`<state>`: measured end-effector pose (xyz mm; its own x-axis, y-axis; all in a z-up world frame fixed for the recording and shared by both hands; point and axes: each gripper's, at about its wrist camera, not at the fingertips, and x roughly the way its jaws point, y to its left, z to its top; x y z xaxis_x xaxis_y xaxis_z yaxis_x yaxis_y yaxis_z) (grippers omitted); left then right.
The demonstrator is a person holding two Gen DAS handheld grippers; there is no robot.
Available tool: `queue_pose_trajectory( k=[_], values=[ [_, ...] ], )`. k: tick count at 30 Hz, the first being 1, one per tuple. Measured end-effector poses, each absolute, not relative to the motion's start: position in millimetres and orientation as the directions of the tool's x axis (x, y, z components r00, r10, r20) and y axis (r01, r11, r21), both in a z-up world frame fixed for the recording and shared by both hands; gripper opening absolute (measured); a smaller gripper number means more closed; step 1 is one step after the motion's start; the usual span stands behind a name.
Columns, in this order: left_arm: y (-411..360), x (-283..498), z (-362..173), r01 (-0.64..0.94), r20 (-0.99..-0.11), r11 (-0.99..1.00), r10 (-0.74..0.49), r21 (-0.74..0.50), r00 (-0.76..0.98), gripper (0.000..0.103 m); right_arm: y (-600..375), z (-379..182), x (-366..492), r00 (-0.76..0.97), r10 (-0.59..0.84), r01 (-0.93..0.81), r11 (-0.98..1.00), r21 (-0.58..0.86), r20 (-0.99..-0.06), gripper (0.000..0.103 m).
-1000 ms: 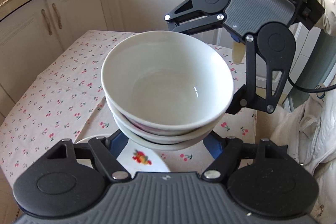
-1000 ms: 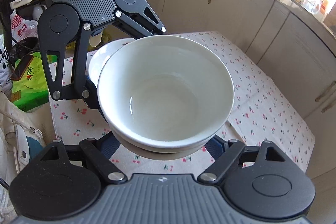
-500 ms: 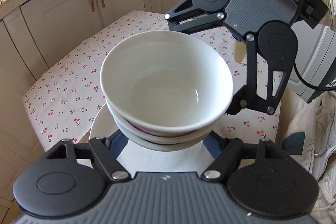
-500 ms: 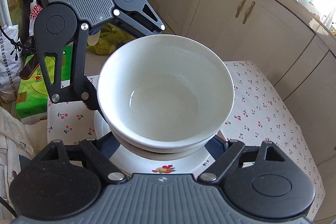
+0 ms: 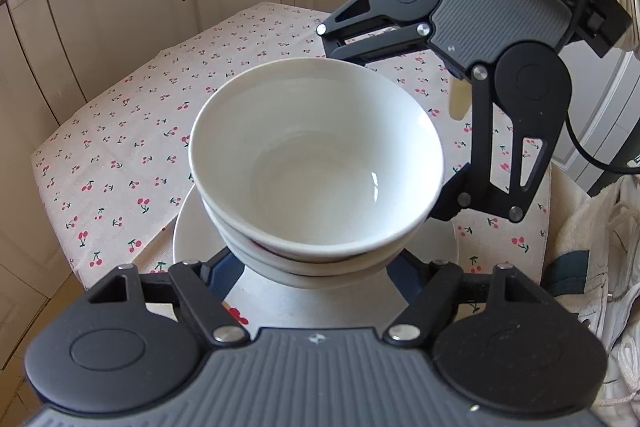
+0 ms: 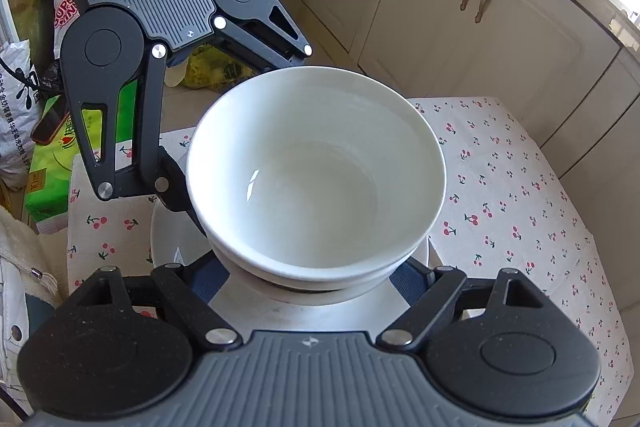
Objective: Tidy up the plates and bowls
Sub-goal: 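Lift the bowl stack with both tools and carry it over the plate stack, then lower the bowl stack onto the plates and open both tools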
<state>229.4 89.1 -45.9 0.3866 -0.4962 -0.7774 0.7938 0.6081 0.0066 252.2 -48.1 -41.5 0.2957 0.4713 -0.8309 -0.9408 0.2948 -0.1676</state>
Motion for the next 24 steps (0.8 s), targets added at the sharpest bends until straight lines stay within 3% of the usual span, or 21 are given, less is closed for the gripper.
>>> queue_pose_trajectory(
  k=[24],
  values=[
    [92,234,-50,0.790,-0.770,0.613,-0.510,-0.014,0.382,0.078,-51,-52,274,0.256,0.479,-0.935,0.344,-0.089,-0.840,0.090]
  ],
)
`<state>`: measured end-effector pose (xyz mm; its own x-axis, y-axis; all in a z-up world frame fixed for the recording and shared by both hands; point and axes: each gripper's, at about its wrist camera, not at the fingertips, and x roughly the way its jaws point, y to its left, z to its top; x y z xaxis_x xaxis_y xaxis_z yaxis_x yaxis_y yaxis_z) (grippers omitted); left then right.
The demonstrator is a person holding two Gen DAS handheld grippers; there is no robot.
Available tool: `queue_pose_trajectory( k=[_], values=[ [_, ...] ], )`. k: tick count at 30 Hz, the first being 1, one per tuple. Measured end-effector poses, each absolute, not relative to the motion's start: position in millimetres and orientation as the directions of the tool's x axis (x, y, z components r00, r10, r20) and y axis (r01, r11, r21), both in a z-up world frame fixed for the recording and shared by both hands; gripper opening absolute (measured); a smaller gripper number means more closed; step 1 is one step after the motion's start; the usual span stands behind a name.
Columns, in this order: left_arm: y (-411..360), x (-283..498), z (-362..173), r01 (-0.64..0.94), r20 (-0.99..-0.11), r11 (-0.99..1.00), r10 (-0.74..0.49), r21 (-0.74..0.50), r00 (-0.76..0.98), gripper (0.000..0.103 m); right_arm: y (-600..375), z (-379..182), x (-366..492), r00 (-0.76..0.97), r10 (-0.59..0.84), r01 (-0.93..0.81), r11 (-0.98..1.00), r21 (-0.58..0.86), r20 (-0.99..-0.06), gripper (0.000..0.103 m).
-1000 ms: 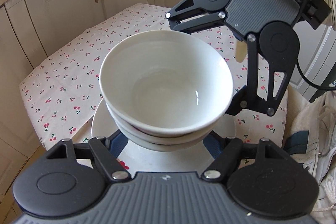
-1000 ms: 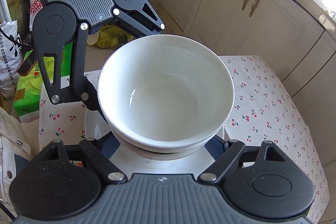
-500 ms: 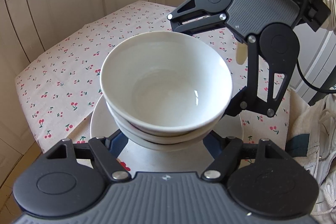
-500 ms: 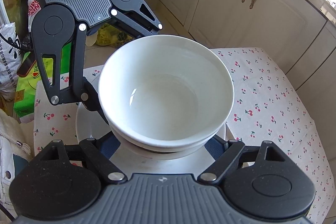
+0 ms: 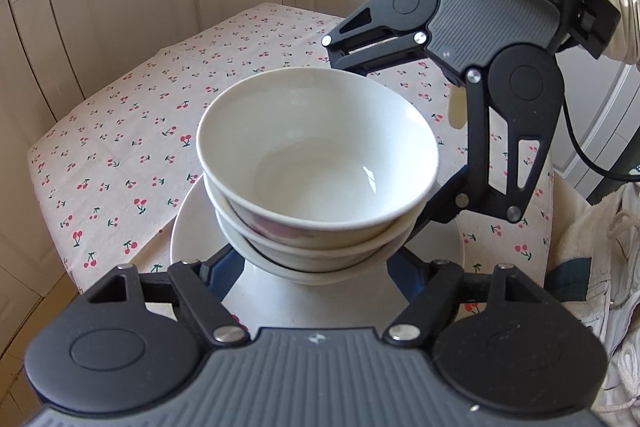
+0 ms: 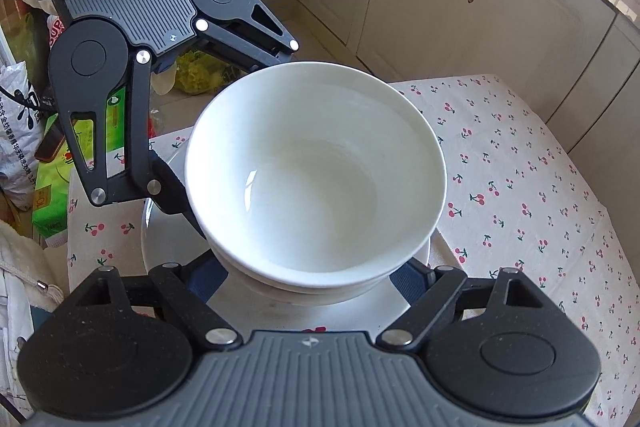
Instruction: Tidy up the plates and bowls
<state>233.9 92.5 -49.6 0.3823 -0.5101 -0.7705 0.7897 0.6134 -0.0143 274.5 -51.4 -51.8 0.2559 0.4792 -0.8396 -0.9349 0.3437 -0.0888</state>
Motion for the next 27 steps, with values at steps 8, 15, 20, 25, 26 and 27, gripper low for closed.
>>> queue_pose_trajectory(
  k=[8,15,20,25,26,27],
  values=[
    [95,225,-47,0.767,-0.740,0.641,-0.505,0.022,0.444,0.099,-52,-52,271,0.280,0.489,-0.927,0.361,-0.100,-0.826,0.096],
    [93,193,-41,0.718,-0.702,0.687,-0.454,0.116,0.548,0.101,-56,-43,257,0.329,0.491,-0.907,0.402,-0.126,-0.807,0.101],
    [91,158,-28,0.630,-0.629,0.755,-0.403,0.181,0.665,0.102,-71,-30,228,0.413,0.473,-0.862,0.479,-0.166,-0.778,0.103],
    [84,120,-11,0.515,-0.530,0.836,-0.355,0.188,0.770,0.102,-88,-13,204,0.526,0.403,-0.747,0.640,-0.181,-0.749,0.103],
    [82,115,-9,0.491,-0.528,0.857,-0.345,0.160,0.776,0.102,-91,-10,199,0.546,0.389,-0.716,0.677,-0.171,-0.742,0.103],
    [81,110,-7,0.471,-0.529,0.873,-0.341,0.129,0.777,0.102,-96,-7,193,0.572,0.376,-0.679,0.716,-0.163,-0.729,0.103]
  ],
)
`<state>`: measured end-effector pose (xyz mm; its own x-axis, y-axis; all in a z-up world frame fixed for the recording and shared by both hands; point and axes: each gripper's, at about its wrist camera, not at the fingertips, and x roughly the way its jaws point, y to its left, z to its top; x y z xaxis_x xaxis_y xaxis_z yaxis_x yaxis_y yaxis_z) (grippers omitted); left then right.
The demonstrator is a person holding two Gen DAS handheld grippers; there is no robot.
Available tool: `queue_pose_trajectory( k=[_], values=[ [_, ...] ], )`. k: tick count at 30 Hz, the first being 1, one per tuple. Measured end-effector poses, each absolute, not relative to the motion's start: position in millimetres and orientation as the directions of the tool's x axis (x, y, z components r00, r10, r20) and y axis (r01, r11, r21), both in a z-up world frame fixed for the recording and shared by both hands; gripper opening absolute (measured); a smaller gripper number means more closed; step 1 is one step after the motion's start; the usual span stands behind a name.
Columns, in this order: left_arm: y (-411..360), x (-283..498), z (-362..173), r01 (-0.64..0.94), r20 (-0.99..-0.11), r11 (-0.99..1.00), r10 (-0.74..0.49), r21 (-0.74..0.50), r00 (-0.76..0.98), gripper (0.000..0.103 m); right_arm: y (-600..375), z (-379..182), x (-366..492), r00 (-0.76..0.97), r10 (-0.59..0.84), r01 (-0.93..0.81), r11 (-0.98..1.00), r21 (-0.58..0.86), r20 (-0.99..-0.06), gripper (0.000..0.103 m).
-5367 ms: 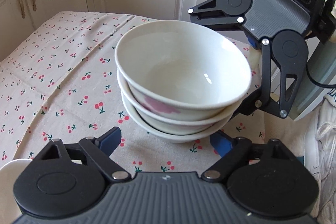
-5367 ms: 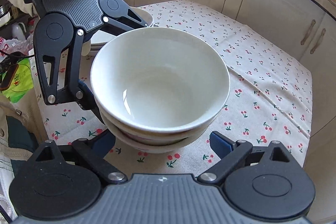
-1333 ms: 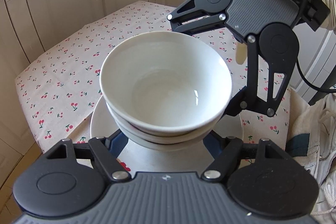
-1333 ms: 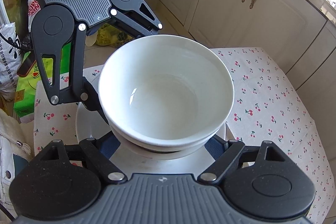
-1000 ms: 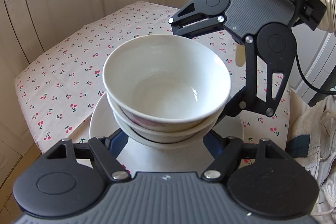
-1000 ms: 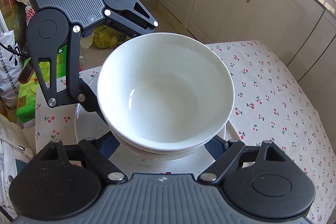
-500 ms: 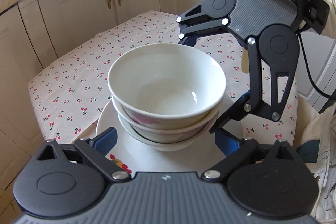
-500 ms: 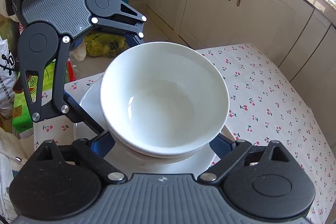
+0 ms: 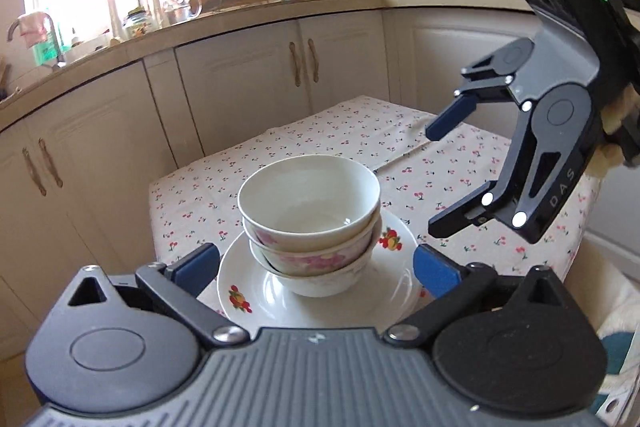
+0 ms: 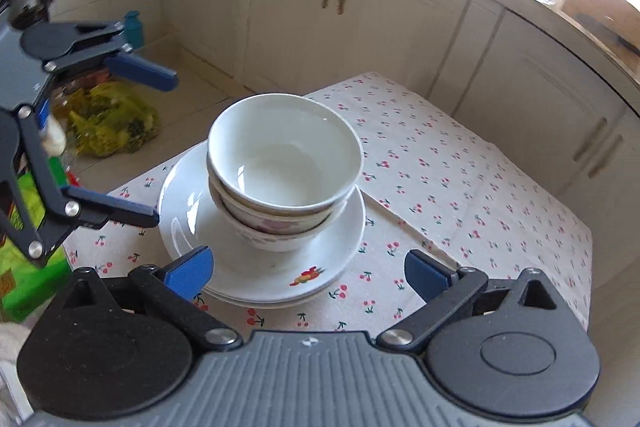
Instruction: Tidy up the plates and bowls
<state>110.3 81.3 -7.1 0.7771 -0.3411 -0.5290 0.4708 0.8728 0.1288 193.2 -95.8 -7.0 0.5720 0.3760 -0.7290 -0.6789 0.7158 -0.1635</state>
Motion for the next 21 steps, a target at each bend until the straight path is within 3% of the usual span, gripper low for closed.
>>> queue_pose_trajectory(
  k=[3,8,12,16,21],
  values=[
    [76,95,-5,0.429,-0.513,0.901,-0.339,0.065,0.789,0.102,-106,-3,172,0.645,0.327,-0.579,0.799,-0.163,-0.690,0.103],
    [58,66,2,0.263,-0.465,0.962,-0.200,0.073,0.862,0.102,-124,-2,137,0.742,0.220,-0.396,0.906,-0.149,-0.633,0.103],
    [50,48,13,0.146,-0.452,0.989,-0.125,0.010,0.883,0.102,-139,3,111,0.791,0.169,-0.271,0.958,-0.089,-0.588,0.103],
    [47,38,18,0.046,-0.461,0.999,-0.047,-0.014,0.886,0.102,-150,11,92,0.817,0.148,-0.207,0.977,-0.044,-0.558,0.103],
    [46,26,21,0.028,-0.457,0.997,-0.061,-0.078,0.888,0.102,-147,14,68,0.843,0.138,-0.201,0.977,-0.067,-0.519,0.103]
  ],
)
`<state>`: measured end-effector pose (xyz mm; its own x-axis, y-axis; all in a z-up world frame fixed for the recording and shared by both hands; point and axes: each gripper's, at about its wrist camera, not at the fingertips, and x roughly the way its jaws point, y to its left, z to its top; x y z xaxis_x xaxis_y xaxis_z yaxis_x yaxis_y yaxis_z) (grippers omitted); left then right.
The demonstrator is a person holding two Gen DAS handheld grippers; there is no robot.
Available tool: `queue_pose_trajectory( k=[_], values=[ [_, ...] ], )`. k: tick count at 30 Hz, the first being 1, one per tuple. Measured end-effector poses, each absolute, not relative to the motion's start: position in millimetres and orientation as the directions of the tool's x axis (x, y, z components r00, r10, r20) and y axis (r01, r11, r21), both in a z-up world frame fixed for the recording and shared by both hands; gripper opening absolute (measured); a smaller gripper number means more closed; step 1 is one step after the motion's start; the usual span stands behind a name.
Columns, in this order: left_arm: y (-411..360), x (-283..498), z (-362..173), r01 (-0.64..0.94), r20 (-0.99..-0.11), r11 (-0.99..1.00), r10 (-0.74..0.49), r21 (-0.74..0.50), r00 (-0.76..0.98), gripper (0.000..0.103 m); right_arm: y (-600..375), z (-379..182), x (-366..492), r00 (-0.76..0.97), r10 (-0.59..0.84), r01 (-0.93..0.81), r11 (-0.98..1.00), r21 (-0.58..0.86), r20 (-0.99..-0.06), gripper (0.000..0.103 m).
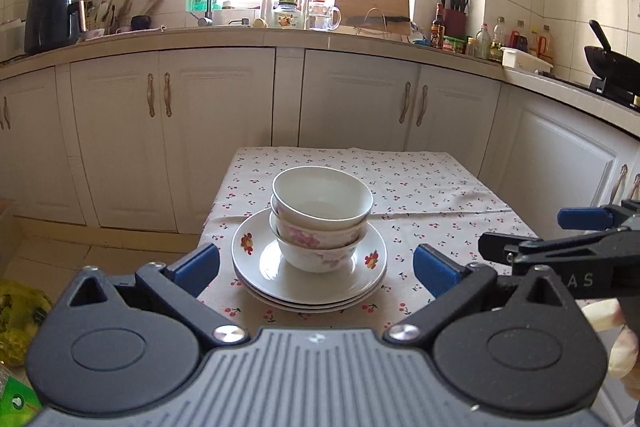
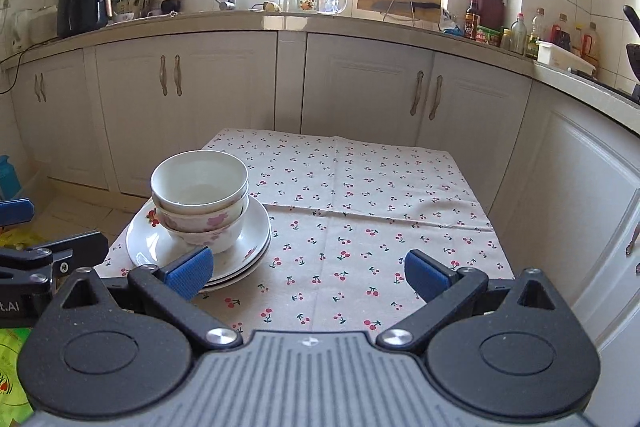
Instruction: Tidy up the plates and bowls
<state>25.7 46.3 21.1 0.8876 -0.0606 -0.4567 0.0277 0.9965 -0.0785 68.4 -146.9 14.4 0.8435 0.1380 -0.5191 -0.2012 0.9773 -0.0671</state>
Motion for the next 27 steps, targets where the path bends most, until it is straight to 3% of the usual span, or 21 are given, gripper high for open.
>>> queue_pose_trajectory(
  k=[27],
  values=[
    [36,12,27,-0.009,-0.429,0.997,-0.023,-0.073,0.903,0.102,-141,17,51,0.873,0.115,-0.182,0.979,-0.098,-0.473,0.103]
  ],
)
